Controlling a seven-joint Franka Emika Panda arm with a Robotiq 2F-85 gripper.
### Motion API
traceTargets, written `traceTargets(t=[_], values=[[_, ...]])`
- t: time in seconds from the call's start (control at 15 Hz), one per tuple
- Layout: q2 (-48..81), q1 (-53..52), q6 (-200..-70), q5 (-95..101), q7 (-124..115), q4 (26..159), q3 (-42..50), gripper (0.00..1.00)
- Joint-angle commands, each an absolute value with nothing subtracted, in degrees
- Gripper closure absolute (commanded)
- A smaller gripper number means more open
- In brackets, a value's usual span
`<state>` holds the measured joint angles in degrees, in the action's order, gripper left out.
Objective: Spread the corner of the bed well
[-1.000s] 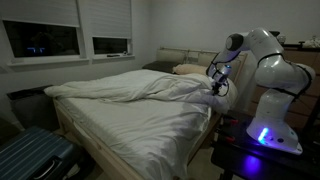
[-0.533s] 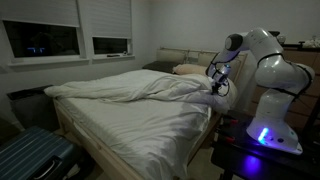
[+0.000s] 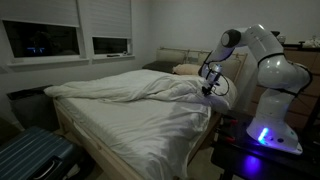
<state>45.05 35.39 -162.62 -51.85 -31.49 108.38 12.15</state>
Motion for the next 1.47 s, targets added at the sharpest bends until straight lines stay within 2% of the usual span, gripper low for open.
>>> traceTargets(t=[0.0, 0.6, 1.4], values=[[37.1, 27.4, -159.6, -49.7, -28.6, 118.4, 14.1, 0.99], [27.7, 12.8, -159.8, -36.5, -27.1, 134.0, 17.3, 0.99], [16.6, 8.5, -158.2, -12.0, -22.5, 148.4, 21.0, 0.99]])
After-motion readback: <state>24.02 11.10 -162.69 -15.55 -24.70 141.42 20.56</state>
